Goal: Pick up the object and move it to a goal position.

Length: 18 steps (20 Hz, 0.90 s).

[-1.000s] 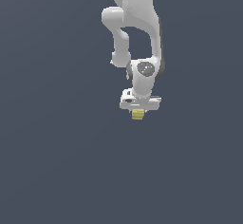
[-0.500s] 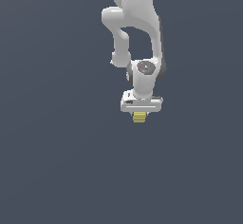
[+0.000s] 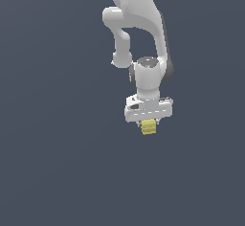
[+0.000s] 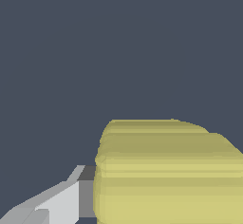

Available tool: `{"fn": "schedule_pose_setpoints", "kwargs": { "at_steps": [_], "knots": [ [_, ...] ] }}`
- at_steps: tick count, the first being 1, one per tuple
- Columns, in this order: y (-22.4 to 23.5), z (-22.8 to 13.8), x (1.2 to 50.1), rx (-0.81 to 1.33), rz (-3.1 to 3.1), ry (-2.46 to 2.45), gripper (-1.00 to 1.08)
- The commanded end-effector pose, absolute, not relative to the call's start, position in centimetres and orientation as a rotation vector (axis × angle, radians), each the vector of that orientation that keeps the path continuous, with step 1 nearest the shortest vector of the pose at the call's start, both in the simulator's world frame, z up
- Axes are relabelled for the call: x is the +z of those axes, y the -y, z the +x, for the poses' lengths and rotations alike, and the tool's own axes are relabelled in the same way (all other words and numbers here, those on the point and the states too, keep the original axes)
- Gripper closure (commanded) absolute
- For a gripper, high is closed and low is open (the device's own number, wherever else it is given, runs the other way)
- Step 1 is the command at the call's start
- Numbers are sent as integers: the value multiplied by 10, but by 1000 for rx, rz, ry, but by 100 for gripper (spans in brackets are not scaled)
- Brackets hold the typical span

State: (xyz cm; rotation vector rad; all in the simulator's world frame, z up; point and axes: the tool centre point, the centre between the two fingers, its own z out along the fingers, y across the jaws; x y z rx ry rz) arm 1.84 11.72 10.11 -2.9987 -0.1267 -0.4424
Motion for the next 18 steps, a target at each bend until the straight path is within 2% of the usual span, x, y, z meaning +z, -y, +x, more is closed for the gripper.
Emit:
{"fn": "schedule_pose_setpoints", "kwargs": {
  "at_steps": [1, 9, 18],
  "knots": [
    [-124, 41, 121, -548, -2953, 172, 108],
    [-146, 98, 194, -850, -2786, 307, 108],
    [-165, 131, 267, -1087, -2614, 414, 108]
  ]
}}
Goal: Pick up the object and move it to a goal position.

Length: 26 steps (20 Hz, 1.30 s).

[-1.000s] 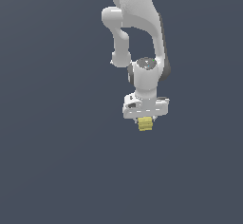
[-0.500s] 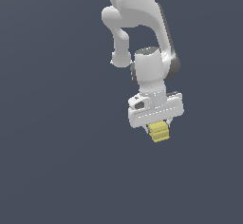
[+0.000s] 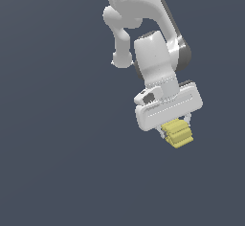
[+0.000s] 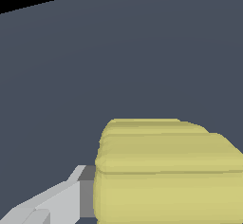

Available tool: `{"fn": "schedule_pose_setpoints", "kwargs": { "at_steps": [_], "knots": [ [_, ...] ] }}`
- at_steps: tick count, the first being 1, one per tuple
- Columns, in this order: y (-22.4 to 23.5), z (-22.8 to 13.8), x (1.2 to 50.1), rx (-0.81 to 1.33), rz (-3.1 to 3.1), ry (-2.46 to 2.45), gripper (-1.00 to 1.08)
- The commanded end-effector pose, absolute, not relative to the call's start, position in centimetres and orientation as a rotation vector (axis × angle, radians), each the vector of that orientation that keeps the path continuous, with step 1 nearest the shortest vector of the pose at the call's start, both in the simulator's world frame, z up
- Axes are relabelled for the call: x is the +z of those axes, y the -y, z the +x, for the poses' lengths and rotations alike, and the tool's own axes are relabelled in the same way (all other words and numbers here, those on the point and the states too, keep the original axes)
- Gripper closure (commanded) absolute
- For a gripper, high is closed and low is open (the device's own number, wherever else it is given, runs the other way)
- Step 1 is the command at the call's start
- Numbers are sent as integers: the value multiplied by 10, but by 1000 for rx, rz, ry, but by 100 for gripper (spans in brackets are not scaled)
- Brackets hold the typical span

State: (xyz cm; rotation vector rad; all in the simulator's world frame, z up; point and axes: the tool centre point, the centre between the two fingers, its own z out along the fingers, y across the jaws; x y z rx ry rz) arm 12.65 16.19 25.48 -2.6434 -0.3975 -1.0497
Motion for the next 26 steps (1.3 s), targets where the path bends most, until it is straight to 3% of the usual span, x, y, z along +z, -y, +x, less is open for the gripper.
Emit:
{"fn": "schedule_pose_setpoints", "kwargs": {
  "at_steps": [1, 26],
  "knots": [
    [-166, 133, 275, -1110, -2596, 424, 108],
    [-196, 143, 452, -1549, -2131, 641, 108]
  ]
}}
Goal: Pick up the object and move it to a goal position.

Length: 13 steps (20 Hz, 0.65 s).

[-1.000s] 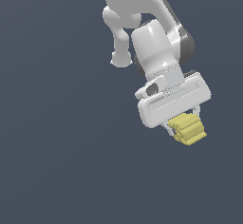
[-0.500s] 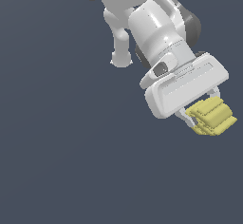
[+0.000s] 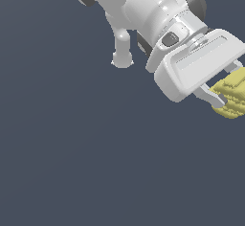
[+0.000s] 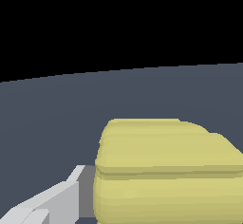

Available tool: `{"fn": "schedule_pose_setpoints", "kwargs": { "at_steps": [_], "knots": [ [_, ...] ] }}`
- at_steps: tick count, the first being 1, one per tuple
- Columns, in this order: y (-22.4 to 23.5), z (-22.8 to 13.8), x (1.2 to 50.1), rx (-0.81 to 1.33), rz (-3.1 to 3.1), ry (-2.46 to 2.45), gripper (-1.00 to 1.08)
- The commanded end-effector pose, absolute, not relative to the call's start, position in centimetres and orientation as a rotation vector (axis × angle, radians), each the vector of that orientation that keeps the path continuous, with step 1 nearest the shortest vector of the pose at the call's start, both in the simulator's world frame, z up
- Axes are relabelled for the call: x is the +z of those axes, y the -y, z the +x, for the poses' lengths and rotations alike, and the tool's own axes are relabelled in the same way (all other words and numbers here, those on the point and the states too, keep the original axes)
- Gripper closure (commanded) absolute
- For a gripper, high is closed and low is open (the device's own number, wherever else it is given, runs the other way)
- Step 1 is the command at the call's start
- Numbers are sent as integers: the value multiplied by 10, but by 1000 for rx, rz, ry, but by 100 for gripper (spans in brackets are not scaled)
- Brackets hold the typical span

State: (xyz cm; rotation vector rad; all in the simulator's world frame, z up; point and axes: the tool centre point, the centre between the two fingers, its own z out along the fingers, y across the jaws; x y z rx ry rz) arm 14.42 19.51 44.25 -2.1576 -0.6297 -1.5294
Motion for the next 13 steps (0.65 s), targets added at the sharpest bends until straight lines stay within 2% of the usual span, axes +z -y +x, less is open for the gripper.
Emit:
{"fn": "schedule_pose_setpoints", "kwargs": {
  "at_steps": [1, 13],
  "knots": [
    [-197, 142, 456, -1559, -2116, 647, 108],
    [-202, 134, 483, -1614, -2030, 684, 108]
  ]
}}
